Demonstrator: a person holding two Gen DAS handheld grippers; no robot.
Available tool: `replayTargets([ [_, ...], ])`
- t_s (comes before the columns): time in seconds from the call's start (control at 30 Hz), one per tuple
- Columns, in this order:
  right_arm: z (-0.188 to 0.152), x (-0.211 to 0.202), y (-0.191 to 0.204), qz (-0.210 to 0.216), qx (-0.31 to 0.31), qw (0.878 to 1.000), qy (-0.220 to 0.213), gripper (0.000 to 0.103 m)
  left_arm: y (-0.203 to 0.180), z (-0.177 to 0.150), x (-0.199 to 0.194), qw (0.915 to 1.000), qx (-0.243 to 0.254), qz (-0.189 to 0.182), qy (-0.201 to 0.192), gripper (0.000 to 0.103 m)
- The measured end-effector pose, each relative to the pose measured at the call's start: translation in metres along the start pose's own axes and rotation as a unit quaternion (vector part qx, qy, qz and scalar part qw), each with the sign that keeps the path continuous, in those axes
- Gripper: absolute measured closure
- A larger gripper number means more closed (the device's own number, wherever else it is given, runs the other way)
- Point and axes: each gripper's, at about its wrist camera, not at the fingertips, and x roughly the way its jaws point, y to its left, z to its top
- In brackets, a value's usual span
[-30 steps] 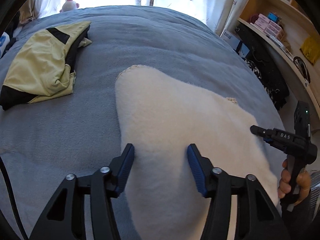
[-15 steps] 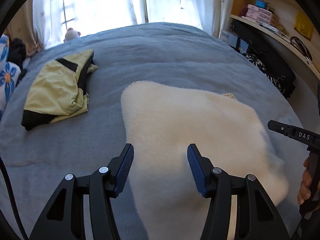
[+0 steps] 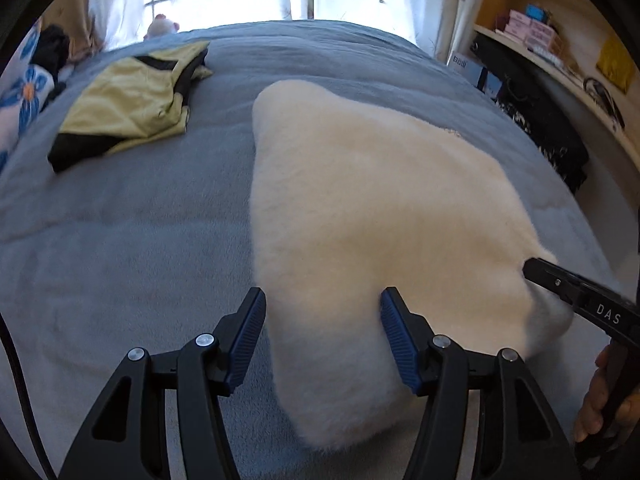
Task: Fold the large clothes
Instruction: 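Position both open tools at the edge of the folded cream cardigan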
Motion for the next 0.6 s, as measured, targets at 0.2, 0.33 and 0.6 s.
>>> replayTargets([
  [0.2, -0.009, -0.016, -0.012, 0.001, 0.029, 1.000, -0.007, 0.082, -0.004, -0.003, -0.007, 0.9998, -0.009, 0.017, 0.003, 0.042],
  [0.33, -0.015, -0.022, -0.011, -0.004, 0.045, 0.999, -0.006, 0.080, -0.005, -0.005, -0.010, 0.9996, -0.013, 0.025, 0.004, 0.042],
  [0.6, -0.015, -0.029, -0.008, -0.010, 0.055, 0.998, -0.003, 0.077, -0.003, -0.005, -0.023, 0.9992, -0.029, 0.028, 0.005, 0.042],
])
